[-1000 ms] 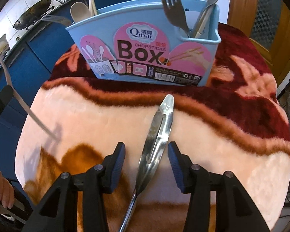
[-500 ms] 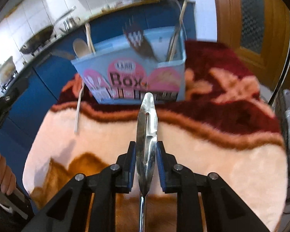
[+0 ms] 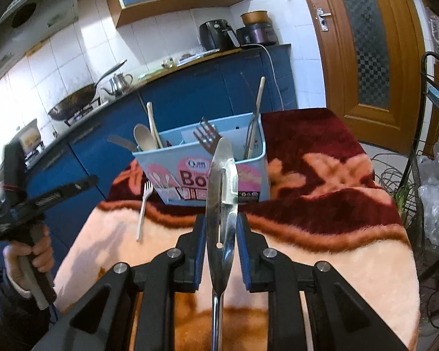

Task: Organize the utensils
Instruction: 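Carry the plastic fork with the left tool while the right tool lifts the knife toward the caddy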

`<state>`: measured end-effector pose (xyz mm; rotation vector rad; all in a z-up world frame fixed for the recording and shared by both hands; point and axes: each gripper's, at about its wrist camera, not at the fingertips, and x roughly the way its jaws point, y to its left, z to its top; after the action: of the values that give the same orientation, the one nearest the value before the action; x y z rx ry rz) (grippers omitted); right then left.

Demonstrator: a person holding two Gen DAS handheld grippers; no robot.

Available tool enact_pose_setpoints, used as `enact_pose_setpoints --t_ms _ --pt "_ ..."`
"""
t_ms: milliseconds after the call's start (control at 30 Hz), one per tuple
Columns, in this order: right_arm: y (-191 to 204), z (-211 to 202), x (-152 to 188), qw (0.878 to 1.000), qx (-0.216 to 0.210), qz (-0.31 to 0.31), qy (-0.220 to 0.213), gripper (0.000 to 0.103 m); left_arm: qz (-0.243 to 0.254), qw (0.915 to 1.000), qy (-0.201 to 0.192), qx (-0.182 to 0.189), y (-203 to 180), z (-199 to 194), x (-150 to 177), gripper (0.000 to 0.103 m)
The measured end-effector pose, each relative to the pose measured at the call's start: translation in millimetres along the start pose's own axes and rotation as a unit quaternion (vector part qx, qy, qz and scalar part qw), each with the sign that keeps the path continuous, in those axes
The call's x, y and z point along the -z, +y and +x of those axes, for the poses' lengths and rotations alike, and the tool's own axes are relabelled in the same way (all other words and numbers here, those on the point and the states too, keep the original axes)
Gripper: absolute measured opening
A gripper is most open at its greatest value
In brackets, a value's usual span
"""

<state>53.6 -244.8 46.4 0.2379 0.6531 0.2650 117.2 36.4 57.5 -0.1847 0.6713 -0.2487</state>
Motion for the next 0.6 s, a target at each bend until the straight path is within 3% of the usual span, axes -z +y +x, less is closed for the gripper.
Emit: enact_pose_setpoints --t_ms 67,133,200,367,600 --pt "-2 -2 0 1.000 -0.001 0.004 -0.005 0.023 -0.009 0.9997 0.023 -0.001 6 16 -1 0.011" --pt "-3 -2 0 1.000 0.000 0.005 -0.008 0.023 -0.014 0.9988 0.048 -0.003 11 35 -1 0.025" --pt "-5 -2 -1 1.000 0.002 0.005 -0.009 0.023 -0.020 0.9975 0.067 -0.007 15 53 -2 0.030" --pt "-9 -2 -1 1.000 0.007 0.003 -0.011 0.023 -0.040 0.9931 0.109 -0.019 26 94 -6 0.030" --pt "-18 5 -4 1.000 0.009 0.006 -0.009 0.023 -0.065 0.9883 0.137 -0.018 37 125 -8 0.030"
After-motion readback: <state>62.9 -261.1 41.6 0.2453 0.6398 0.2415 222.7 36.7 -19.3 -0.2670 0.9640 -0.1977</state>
